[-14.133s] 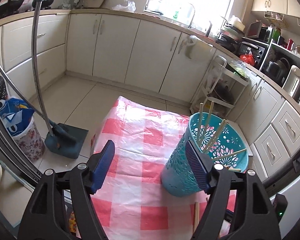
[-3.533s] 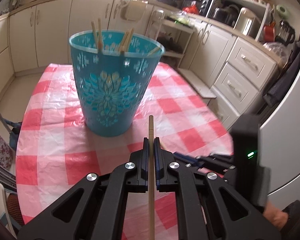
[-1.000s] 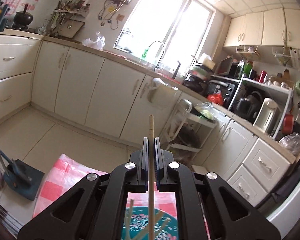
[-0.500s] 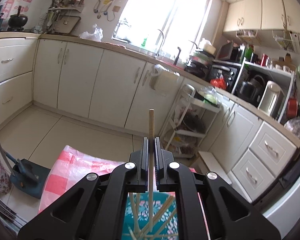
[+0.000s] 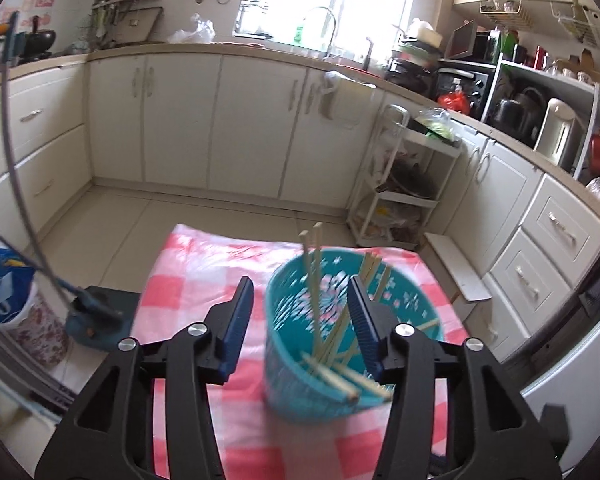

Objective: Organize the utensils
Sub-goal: 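Open the left tool to drop the stick into the basket, then carry the stick with the right tool over the basket and release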

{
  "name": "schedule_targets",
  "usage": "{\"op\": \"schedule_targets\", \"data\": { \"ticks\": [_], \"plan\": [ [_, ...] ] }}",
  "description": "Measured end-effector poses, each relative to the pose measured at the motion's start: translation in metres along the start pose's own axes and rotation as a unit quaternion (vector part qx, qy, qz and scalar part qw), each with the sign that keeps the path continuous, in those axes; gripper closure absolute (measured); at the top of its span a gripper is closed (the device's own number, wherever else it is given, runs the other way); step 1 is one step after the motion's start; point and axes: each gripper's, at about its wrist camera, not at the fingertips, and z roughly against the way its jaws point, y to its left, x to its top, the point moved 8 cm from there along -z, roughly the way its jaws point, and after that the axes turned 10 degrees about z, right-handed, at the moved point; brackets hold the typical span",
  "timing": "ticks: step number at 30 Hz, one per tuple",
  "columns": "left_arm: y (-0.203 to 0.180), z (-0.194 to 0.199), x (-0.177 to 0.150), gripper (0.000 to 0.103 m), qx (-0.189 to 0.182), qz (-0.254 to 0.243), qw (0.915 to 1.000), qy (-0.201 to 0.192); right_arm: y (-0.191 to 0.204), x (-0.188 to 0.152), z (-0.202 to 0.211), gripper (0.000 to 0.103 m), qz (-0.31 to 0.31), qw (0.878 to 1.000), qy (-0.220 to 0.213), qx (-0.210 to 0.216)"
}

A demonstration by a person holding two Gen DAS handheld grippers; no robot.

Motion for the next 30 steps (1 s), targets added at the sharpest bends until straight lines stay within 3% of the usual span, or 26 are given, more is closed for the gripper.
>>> {"op": "schedule_targets", "data": {
  "ticks": [4, 9, 23, 27, 30],
  "plan": [
    [0.014, 0.016, -0.015, 0.048, 0.024, -0.001, 0.9997, -0.009, 0.006, 0.008, 0.011, 0.097, 0.002, 0.999, -0.03, 0.018],
    [0.022, 0.02, -0.023, 0.047, 0.033, -0.009, 0.9994, -0.003, 0.016, 0.018, 0.022, 0.097, 0.002, 0.997, -0.066, 0.046],
    [0.038, 0.022, -0.012, 0.04, 0.038, 0.006, 0.9992, -0.004, 0.039, 0.05, 0.051, 0.097, -0.025, 0.984, -0.138, 0.112],
    [0.045, 0.022, -0.009, 0.039, 0.038, 0.016, 0.9991, -0.003, 0.05, 0.077, 0.069, 0.097, -0.025, 0.977, -0.167, 0.128],
    [0.052, 0.021, -0.009, 0.037, 0.043, 0.029, 0.9987, 0.0, 0.062, 0.117, 0.09, 0.097, -0.014, 0.969, -0.207, 0.135]
  ]
}}
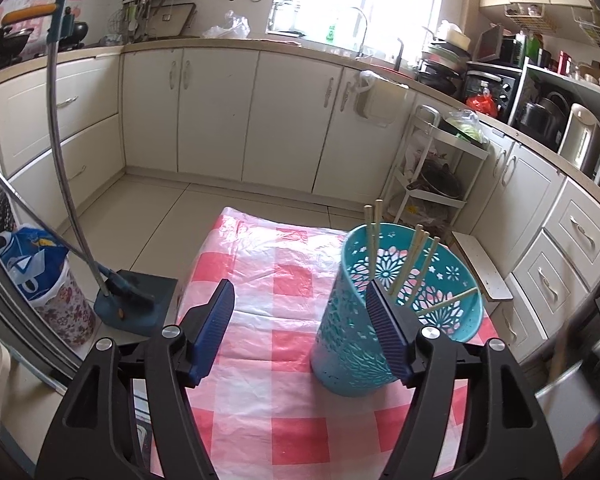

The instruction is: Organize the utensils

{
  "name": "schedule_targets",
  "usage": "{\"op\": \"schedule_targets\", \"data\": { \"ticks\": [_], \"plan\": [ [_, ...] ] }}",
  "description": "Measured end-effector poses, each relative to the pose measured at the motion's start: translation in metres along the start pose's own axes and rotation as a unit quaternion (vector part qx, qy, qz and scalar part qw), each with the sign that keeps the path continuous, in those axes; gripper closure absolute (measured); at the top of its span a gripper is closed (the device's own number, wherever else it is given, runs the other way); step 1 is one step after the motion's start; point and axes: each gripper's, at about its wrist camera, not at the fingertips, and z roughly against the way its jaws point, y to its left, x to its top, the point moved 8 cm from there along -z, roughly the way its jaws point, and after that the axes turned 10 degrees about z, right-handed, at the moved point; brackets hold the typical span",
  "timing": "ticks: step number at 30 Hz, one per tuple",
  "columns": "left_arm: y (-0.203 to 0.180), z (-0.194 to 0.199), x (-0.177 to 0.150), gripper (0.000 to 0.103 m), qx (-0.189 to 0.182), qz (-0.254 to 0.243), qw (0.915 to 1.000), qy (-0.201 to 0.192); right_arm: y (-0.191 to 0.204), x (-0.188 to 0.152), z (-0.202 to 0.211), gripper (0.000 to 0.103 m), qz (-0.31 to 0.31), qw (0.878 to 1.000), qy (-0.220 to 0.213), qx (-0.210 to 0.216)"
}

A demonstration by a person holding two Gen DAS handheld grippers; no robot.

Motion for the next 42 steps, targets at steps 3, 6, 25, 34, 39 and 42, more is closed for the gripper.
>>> {"op": "schedule_targets", "data": {
  "ticks": [3, 6, 25, 34, 39, 42],
  "plan": [
    [0.009, -0.003, 0.0, 0.035, 0.004, 0.018, 0.9998, 0.007, 0.014, 0.051, -0.008, 0.097, 0.02, 0.999, -0.047, -0.003],
    [0.017, -0.005, 0.002, 0.034, 0.006, 0.033, 0.9994, 0.012, 0.02, 0.093, -0.027, 0.097, 0.043, 0.995, -0.083, -0.027],
    [0.019, 0.0, -0.005, 0.023, 0.009, 0.025, 0.9995, 0.018, 0.003, 0.022, -0.094, 0.092, 0.148, 0.973, -0.005, -0.176],
    [0.024, 0.071, -0.056, 0.008, 0.026, 0.016, 0.9986, 0.044, 0.036, -0.034, 0.006, 0.051, 0.11, 0.977, 0.06, -0.175],
    [0.025, 0.14, -0.092, 0.008, 0.042, 0.021, 0.9972, 0.058, 0.058, -0.06, 0.062, 0.02, 0.064, 0.976, 0.086, -0.191],
    [0.02, 0.181, -0.112, 0.008, 0.038, 0.011, 0.9978, 0.053, 0.07, -0.073, 0.091, 0.009, 0.041, 0.971, 0.099, -0.215]
  ]
}}
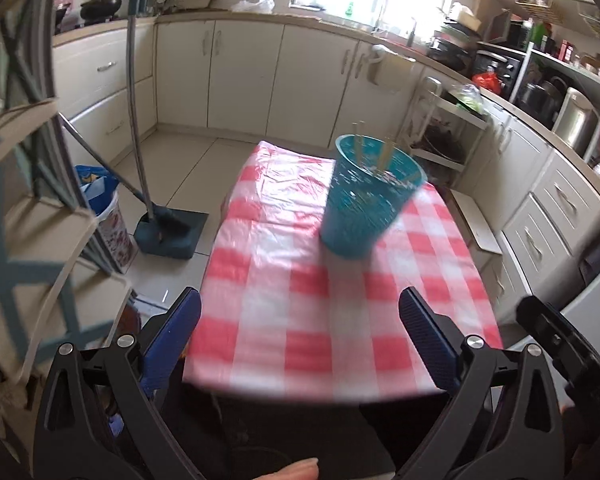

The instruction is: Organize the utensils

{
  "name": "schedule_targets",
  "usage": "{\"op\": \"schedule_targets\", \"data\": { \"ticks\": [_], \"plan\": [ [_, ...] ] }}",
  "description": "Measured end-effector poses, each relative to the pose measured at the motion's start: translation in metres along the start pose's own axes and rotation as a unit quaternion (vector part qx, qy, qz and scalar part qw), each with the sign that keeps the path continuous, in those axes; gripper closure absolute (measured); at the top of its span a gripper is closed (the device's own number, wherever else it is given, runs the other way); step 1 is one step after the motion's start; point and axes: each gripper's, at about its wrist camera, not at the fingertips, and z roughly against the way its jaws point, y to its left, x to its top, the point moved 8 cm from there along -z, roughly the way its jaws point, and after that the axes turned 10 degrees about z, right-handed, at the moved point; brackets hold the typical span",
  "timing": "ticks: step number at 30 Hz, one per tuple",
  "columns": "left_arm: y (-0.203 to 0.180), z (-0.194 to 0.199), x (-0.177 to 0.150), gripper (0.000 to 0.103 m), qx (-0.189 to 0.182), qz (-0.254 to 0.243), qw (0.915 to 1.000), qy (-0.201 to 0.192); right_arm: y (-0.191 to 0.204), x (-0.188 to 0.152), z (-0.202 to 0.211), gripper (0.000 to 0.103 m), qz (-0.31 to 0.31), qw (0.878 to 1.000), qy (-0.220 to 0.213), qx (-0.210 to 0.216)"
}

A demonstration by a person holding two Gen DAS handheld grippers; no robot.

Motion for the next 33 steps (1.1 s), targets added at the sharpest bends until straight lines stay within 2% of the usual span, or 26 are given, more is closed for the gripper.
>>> {"op": "schedule_targets", "data": {
  "ticks": [6, 10, 12, 15, 23, 28, 33],
  "plan": [
    [0.0, 0.07, -0.039, 0.008, 0.023, -0.029, 0.9993, -0.009, 0.014, -0.023, 0.048, 0.008, 0.006, 0.999, 0.03, -0.029],
    [-0.002, 0.101, -0.056, 0.008, 0.0, -0.067, 0.9976, 0.015, 0.029, -0.026, 0.084, 0.008, 0.015, 0.999, 0.013, -0.04],
    [0.001, 0.116, -0.066, 0.008, -0.011, -0.066, 0.9975, 0.024, 0.036, -0.029, 0.099, 0.008, 0.023, 0.998, 0.004, -0.051],
    [0.003, 0.124, -0.072, 0.008, -0.018, -0.062, 0.9974, 0.032, 0.048, -0.036, 0.111, 0.008, 0.03, 0.998, 0.009, -0.055],
    [0.025, 0.146, -0.071, 0.008, -0.008, -0.02, 0.9997, 0.013, 0.071, -0.055, 0.127, 0.008, 0.023, 0.999, 0.021, -0.038],
    [0.032, 0.159, -0.072, 0.008, -0.002, -0.022, 0.9998, 0.005, 0.082, -0.065, 0.141, 0.008, 0.012, 0.999, 0.005, -0.03],
    [0.036, 0.17, -0.071, 0.008, 0.011, -0.026, 0.9996, -0.011, 0.08, -0.067, 0.16, 0.008, 0.005, 0.999, -0.028, -0.042]
  ]
}}
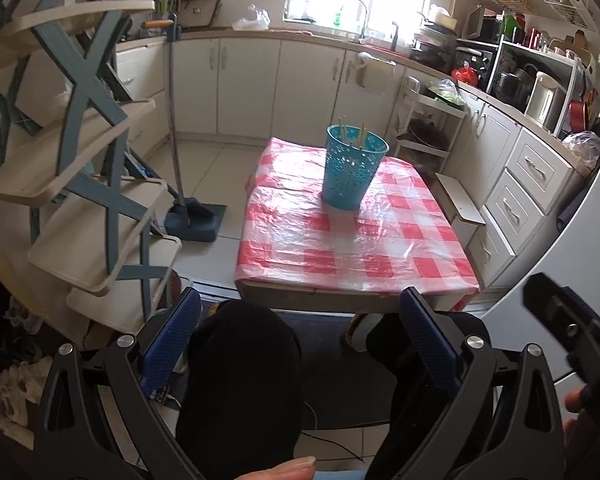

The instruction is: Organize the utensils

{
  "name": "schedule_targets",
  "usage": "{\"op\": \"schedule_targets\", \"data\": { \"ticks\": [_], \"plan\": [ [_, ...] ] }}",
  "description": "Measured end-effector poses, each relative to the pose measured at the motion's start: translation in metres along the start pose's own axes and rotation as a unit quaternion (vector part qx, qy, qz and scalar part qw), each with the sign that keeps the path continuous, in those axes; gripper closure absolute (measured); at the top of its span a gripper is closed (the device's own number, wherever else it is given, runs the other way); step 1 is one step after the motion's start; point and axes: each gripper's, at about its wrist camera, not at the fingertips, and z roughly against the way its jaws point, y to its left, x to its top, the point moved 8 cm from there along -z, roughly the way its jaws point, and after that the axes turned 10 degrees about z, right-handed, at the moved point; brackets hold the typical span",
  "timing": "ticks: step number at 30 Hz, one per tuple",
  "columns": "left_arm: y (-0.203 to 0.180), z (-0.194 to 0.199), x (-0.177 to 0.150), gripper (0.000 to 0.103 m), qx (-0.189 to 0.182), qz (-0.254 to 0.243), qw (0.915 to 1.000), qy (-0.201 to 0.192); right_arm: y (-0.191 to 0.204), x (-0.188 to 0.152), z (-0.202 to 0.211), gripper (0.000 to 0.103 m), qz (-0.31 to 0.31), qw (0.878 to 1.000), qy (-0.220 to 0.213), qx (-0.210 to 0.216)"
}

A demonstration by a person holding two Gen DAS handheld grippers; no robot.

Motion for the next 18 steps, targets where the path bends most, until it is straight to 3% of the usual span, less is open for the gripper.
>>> {"op": "schedule_targets", "data": {
  "ticks": [18],
  "plan": [
    [0.0, 0.009, -0.003, 0.008, 0.022, -0.018, 0.9995, -0.01, 0.001, -0.015, 0.011, 0.008, -0.001, 1.0, -0.001, 0.017]
  ]
}}
